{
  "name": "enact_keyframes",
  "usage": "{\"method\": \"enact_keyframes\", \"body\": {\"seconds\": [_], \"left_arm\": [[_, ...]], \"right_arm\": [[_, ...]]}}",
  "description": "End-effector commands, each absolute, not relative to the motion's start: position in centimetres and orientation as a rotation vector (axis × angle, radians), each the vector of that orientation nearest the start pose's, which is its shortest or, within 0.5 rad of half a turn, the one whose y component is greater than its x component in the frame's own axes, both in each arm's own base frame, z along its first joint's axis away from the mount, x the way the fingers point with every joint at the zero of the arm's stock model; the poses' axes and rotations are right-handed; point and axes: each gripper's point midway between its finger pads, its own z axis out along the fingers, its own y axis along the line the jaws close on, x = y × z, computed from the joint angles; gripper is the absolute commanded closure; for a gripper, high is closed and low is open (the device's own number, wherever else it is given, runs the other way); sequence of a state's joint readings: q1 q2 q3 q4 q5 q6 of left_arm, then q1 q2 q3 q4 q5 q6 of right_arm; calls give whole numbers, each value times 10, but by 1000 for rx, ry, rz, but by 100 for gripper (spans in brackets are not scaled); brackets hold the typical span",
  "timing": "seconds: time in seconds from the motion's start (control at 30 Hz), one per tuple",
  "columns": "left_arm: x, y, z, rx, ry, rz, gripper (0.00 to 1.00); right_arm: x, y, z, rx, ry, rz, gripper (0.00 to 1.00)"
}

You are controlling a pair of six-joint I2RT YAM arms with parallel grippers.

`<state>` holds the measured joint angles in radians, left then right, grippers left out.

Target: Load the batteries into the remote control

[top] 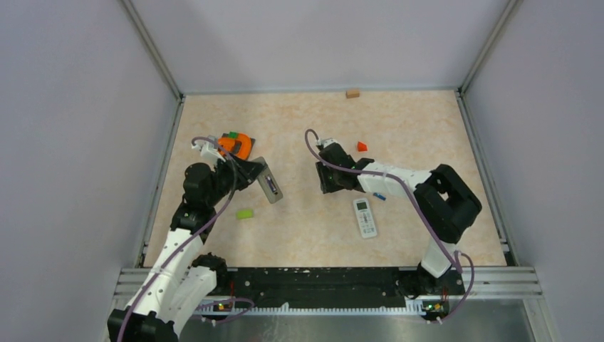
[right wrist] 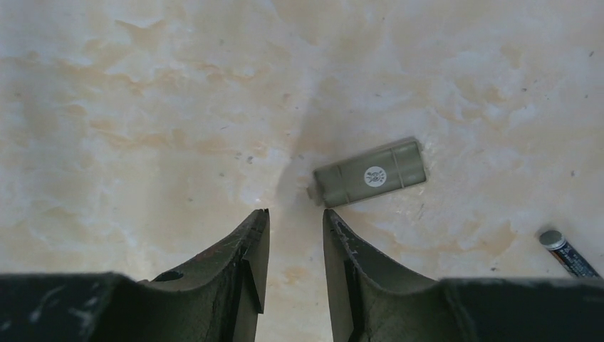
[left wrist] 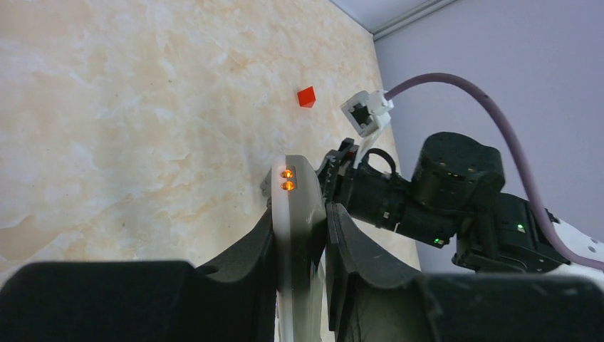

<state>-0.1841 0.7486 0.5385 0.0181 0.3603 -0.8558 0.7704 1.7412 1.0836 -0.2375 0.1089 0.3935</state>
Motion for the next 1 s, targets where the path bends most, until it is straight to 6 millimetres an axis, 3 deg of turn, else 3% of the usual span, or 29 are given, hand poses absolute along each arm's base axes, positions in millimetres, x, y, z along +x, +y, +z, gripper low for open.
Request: {"method": "enact_keyframes", "body": {"seconds": [0.0,0.43,0.6,0.67,0.8,0.97], "left_arm": [[276,-148,250,-288,1776,-1094,100],[279,-149,251,-281,1773,-1098,100],[280,-147,250,-291,1770,-1087,100],[281,-146,250,-297,1768,-1083,100],[282,-144,252,-306,1759,-1074,100],[285,-142,252,-326,1755,-1059,100]], "right_arm": [[321,288,58,-486,2422,254,65],[328,294,39,-605,2425,210,75],[325,295,34,-600,2444,229,86],[325,297,34,-586,2448,242,96],[325,312,53,-494,2431,399,100],[318,340,106,-292,2368,860,100]]}}
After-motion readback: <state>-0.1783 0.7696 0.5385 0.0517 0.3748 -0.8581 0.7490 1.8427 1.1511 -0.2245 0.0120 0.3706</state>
